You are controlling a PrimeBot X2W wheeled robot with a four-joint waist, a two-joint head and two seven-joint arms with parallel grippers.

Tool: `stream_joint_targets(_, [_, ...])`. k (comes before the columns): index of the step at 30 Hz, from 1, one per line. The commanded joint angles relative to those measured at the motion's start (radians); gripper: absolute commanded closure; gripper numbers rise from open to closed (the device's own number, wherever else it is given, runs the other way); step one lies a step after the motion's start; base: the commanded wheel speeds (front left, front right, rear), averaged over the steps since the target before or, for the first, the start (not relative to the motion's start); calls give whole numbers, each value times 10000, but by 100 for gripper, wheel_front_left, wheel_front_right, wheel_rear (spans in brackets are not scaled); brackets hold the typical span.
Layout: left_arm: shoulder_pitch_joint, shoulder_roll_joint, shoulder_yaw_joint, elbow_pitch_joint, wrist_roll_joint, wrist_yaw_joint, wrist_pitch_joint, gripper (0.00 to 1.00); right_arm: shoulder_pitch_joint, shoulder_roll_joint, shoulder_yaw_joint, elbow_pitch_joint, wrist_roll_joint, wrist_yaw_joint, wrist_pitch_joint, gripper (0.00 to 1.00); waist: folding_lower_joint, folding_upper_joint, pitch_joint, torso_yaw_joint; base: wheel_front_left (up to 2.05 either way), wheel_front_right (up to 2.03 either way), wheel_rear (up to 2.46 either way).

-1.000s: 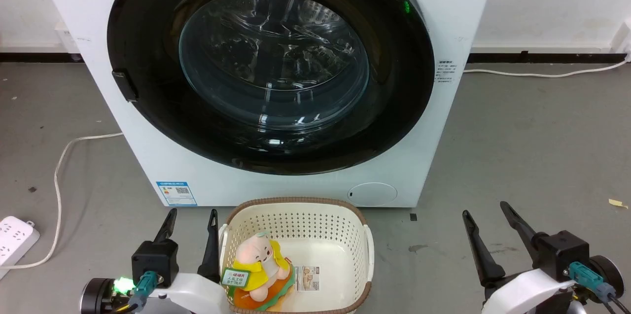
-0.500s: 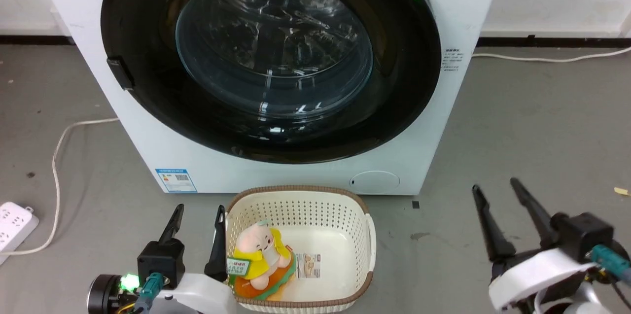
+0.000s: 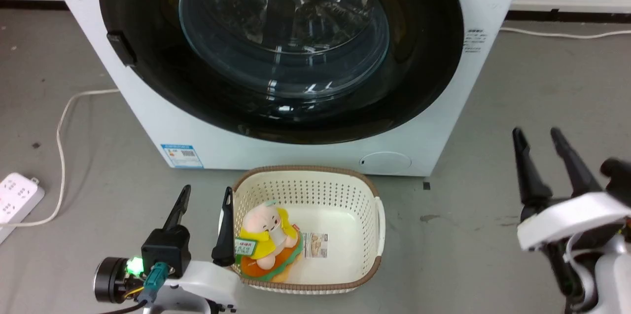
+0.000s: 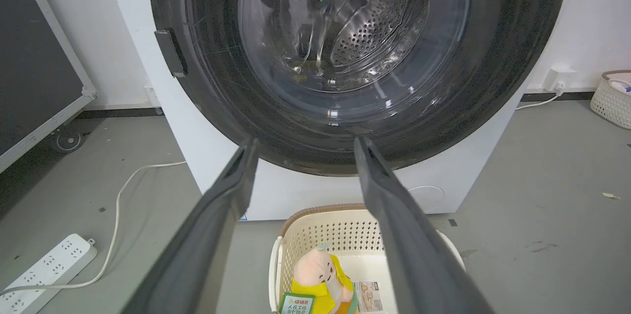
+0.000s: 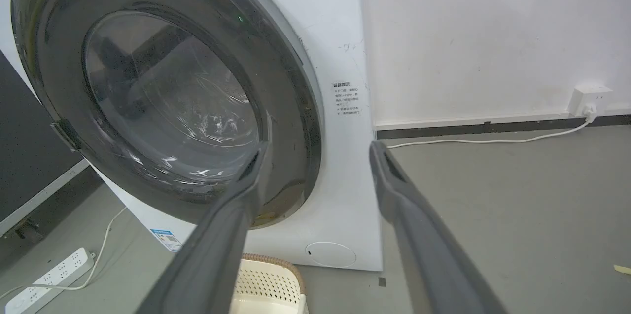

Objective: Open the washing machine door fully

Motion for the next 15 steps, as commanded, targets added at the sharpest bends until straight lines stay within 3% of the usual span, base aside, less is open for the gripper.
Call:
stream_joint_targets(1, [-201,5,-59,-74,-76,61,-107,0,-379,-63,-117,104,285,-3,114,0,-1,-1,122,82,0,0,0])
stream_joint_targets(15, [-559,6,-389,-185,-236,248,-379,0,-2589,122,-1162,1263,1627,-4,1125,0,-1,-1,855,483,0,0,0])
